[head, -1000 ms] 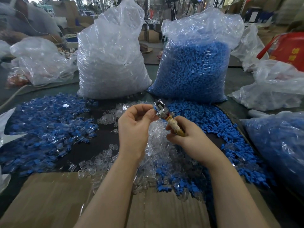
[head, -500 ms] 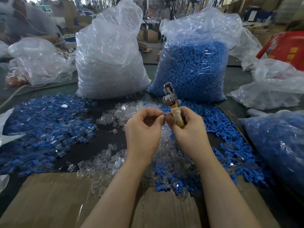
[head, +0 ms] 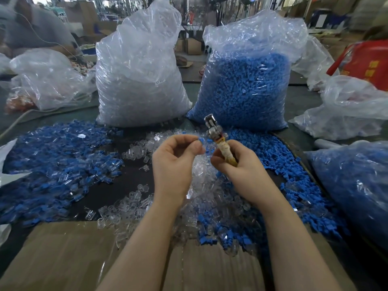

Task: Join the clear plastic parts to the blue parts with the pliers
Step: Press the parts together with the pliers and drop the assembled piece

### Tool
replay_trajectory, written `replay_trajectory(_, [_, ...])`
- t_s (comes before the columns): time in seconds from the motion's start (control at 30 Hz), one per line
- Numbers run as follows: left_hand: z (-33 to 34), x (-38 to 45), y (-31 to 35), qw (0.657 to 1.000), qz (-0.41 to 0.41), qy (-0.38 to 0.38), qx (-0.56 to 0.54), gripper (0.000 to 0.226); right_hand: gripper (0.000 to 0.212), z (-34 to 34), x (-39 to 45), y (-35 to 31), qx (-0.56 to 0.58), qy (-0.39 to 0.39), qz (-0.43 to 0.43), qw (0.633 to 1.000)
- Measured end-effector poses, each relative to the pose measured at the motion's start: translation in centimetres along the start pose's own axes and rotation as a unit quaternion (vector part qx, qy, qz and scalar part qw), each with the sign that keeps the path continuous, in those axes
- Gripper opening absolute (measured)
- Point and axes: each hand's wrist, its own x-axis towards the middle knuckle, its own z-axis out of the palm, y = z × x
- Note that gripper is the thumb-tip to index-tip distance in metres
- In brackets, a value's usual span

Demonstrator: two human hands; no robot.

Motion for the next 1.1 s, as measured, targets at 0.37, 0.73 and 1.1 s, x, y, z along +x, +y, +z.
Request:
replay_trajectory(0.37, [-1.00, 0.57, 0.12, 0.998, 0.028, -0.022, -0.043, 0.014, 0.021, -0.27, -0.36, -0.12, -0.038, -0.084, 0.017, 0.996])
replay_trajectory(0.73, [-1.03, 0.49, 0.38, 0.997, 0.020, -0.033, -0.071, 0.012, 0.017, 0.03, -0.38, 0.25, -0.098, -0.068, -0.016, 0.993])
replay_trajectory(1.1, [-0.94, 0.62, 0.28, 0.991, -0.083, -0.012, -0.107, 0.008, 0.010, 0.24, -0.27, 0.54, -0.123, -0.047, -0.010, 0.991])
